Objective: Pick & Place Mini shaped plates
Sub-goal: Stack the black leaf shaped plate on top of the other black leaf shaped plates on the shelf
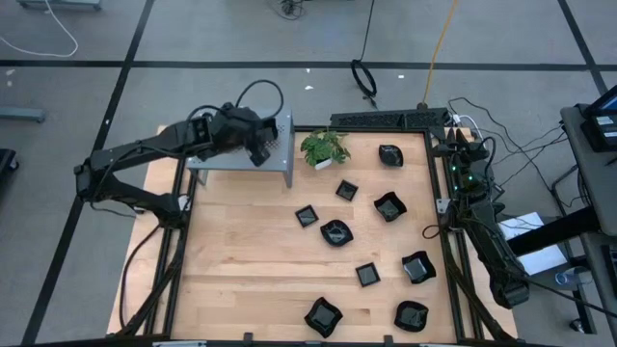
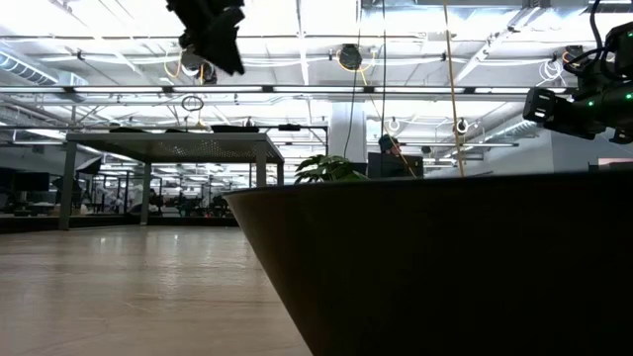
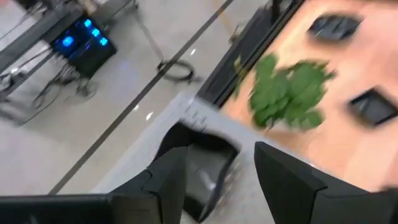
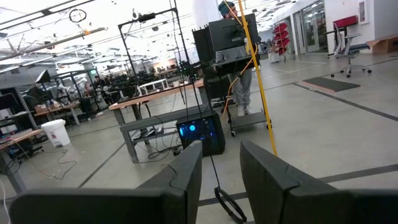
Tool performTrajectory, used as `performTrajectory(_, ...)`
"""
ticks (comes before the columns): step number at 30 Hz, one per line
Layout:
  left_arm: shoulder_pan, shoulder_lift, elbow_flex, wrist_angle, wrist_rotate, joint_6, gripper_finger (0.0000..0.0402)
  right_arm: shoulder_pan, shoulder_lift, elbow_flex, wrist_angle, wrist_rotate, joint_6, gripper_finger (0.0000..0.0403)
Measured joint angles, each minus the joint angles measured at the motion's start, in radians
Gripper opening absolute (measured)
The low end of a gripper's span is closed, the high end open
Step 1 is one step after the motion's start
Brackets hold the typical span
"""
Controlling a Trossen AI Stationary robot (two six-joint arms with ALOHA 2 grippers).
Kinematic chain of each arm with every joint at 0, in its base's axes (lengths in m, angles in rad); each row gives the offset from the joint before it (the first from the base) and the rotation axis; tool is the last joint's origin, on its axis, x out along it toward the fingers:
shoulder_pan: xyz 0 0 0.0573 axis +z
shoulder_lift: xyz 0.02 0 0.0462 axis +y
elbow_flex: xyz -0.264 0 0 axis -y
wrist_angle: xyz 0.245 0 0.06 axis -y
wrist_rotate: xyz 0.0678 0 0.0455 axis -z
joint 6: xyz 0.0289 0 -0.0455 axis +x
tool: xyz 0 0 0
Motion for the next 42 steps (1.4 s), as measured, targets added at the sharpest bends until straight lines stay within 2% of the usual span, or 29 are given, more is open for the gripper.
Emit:
performTrajectory(7, -0.062, 0.001, 0.0, 0.148, 0.081, -0.057, 0.0191, 0.0, 0.0, 0.0, 0.0, 0.0, 0.0, 0.01)
performTrajectory(22, -0.262, 0.001, 0.0, 0.345, 0.082, -0.37, 0.0191, 0.0, 0.0, 0.0, 0.0, 0.0, 0.0, 0.01)
performTrajectory(34, -0.418, 0.001, 0.0, 0.66, 0.082, -0.372, 0.0191, 0.0, 0.0, 0.0, 0.0, 0.0, 0.0, 0.01)
performTrajectory(42, -0.499, 0.001, 0.0, 0.71, 0.081, -0.375, 0.0191, 0.0, 0.0, 0.0, 0.003, 0.0, 0.001, 0.01)
